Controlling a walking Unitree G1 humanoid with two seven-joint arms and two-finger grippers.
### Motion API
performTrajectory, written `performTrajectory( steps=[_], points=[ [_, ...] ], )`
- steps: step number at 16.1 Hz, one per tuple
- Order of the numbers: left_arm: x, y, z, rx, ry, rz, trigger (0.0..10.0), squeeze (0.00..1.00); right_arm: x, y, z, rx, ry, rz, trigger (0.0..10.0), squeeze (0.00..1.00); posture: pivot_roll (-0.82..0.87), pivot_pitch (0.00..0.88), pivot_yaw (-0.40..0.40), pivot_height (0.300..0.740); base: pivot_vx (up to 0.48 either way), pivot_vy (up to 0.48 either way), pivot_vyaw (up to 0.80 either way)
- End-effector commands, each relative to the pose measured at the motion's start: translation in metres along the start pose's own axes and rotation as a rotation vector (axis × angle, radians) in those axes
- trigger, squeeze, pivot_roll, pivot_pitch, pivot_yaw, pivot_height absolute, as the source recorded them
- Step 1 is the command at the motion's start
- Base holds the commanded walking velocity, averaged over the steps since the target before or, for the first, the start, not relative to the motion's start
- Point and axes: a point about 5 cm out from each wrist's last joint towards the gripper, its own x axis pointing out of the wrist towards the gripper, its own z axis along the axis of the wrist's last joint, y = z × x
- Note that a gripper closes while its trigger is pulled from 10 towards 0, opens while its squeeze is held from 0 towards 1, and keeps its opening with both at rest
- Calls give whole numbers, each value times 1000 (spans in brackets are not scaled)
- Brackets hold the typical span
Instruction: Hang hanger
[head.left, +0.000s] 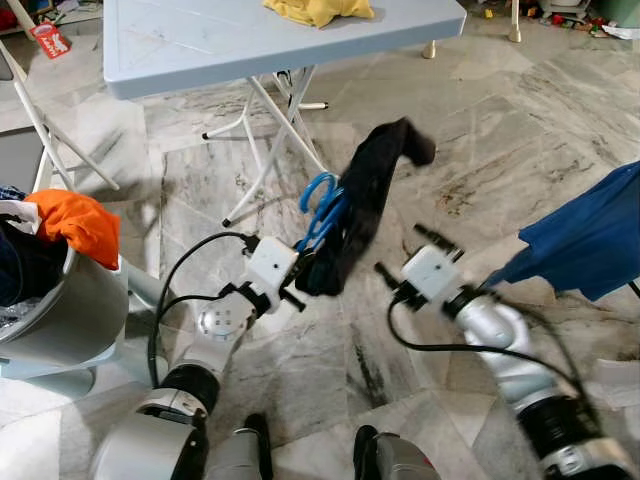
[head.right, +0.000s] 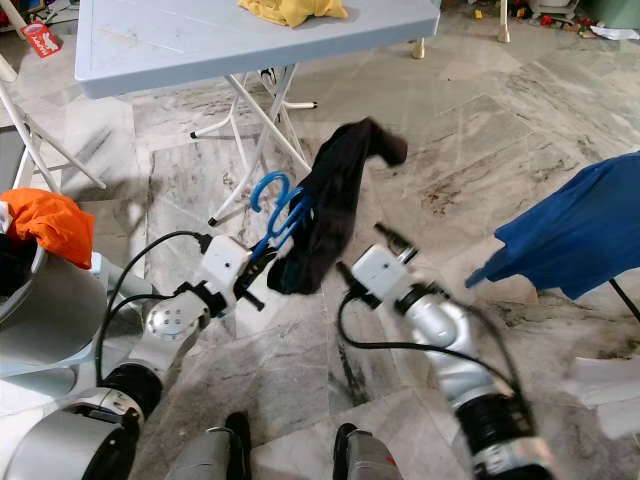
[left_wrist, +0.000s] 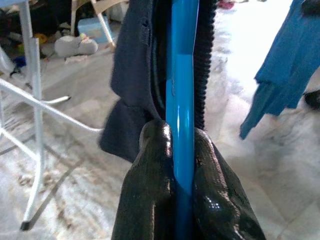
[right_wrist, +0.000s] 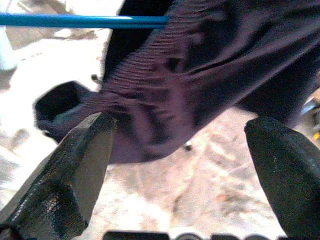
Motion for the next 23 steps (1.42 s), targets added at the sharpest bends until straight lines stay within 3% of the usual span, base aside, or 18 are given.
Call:
performTrajectory(
  steps=[1, 4, 6, 13, 14, 15, 20, 23],
  points=[
    [3, -2, 7, 5, -36, -24, 0, 0, -1, 9, 2, 64, -3, 13, 10000, 0, -122, 243, 25, 740, 0, 0, 0],
    [4, -7, 7, -3, -43, -55, 0, 0, 1, 19, 6, 136, -5, 18, 10000, 0, -121, 244, 27, 740, 0, 0, 0],
    [3, -13, 5, -13, -46, -82, 0, 0, 3, 19, 9, 209, 5, -28, 10000, 0, -119, 245, 28, 740, 0, 0, 0],
    [4, -36, 8, -21, -97, -190, 0, 0, 19, 18, 10, 319, 58, -140, 10000, 0, -112, 243, 31, 740, 0, 0, 0],
    [3, -37, 8, -17, -99, -198, 0, 0, 21, 16, 10, 328, 57, -155, 7373, 0, -112, 242, 32, 740, 0, 0, 0],
    [3, -39, 8, -14, -106, -207, 0, 0, 23, 9, 11, 342, 56, -210, 0, 0, -107, 242, 32, 740, 0, 0, 0],
    [1, -40, 10, -1, -120, -224, 0, 0, 24, -11, 4, 339, 89, -315, 0, 0, -101, 246, 29, 740, 0, 0, 0],
    [0, -40, 10, 9, -121, -230, 0, 0, 22, -14, 1, 341, 99, -334, 0, 0, -101, 246, 29, 740, 0, 0, 0]
  ],
)
